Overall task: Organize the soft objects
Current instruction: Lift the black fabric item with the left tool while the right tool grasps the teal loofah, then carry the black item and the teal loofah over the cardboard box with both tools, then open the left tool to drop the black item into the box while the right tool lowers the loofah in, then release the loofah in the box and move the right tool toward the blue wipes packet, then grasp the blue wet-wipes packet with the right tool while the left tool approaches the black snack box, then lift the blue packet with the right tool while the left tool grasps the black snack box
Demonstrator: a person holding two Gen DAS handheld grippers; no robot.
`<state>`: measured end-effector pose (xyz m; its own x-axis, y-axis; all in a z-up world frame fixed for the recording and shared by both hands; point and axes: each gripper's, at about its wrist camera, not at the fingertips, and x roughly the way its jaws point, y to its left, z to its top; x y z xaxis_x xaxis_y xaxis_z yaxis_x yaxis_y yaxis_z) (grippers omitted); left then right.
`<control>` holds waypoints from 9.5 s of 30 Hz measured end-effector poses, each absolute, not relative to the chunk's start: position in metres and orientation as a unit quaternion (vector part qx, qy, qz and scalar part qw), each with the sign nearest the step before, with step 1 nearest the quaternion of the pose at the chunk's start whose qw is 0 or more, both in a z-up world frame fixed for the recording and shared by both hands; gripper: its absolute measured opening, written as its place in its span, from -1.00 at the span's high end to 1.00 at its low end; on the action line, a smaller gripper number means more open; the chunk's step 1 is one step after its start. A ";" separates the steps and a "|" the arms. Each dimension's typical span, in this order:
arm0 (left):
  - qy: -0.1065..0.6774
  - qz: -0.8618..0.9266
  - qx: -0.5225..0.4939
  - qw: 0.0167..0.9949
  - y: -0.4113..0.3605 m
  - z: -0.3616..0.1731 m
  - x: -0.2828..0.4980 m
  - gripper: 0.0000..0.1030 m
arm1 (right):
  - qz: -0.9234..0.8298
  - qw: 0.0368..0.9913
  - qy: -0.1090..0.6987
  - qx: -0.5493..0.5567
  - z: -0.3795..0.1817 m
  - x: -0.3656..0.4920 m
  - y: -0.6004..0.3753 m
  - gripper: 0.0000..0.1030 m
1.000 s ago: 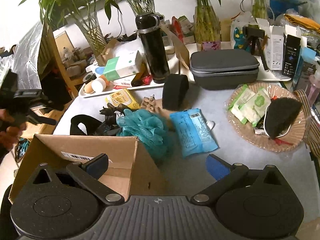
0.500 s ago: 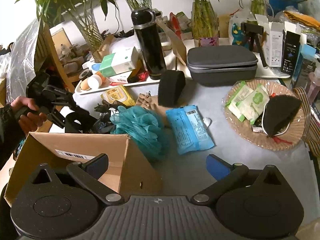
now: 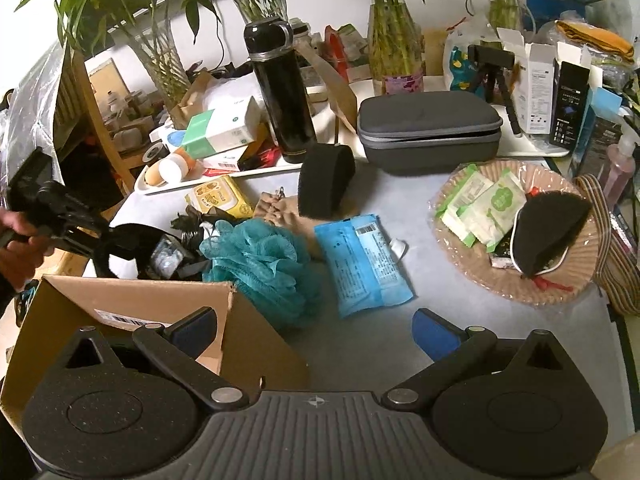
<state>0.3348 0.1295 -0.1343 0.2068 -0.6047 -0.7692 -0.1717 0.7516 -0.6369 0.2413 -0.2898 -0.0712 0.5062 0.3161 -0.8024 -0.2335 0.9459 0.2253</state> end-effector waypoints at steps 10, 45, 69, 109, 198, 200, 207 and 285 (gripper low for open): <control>0.514 -0.119 -0.199 0.826 0.111 -0.071 0.298 0.63 | 0.170 0.870 0.461 0.039 -0.062 0.251 -0.287 -1.00; 0.325 -0.065 -0.093 0.939 0.117 0.018 0.223 0.64 | 0.314 0.733 0.603 0.014 -0.156 0.377 -0.203 -0.02; 0.299 -0.092 -0.092 0.945 0.091 0.060 0.184 0.64 | 0.265 0.859 0.437 0.004 -0.039 0.333 -0.229 0.55; 0.419 -0.142 -0.121 0.889 0.034 -0.013 0.121 -0.23 | 0.303 0.874 0.379 0.017 0.041 0.170 -0.257 0.55; 0.417 -0.046 -0.086 0.904 0.039 -0.020 0.139 -0.24 | 0.186 0.872 0.452 -0.001 -0.043 0.213 -0.285 -1.00; 0.417 -0.044 -0.087 0.904 0.040 -0.022 0.142 -0.24 | 0.183 0.874 0.451 0.002 -0.044 0.216 -0.286 -1.00; 0.414 -0.043 -0.083 0.905 0.045 -0.024 0.150 -0.24 | 0.168 0.876 0.452 0.007 -0.049 0.227 -0.288 -1.00; 0.387 -0.025 -0.152 0.909 0.110 -0.037 0.192 -0.24 | 0.200 0.858 0.474 0.005 -0.156 0.362 -0.285 -0.30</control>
<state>0.1920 0.1098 -0.0372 0.6995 -0.1632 -0.6958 -0.0718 0.9526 -0.2956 0.3617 -0.2849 -0.1558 0.4712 0.3486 -0.8102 -0.3388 0.9197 0.1987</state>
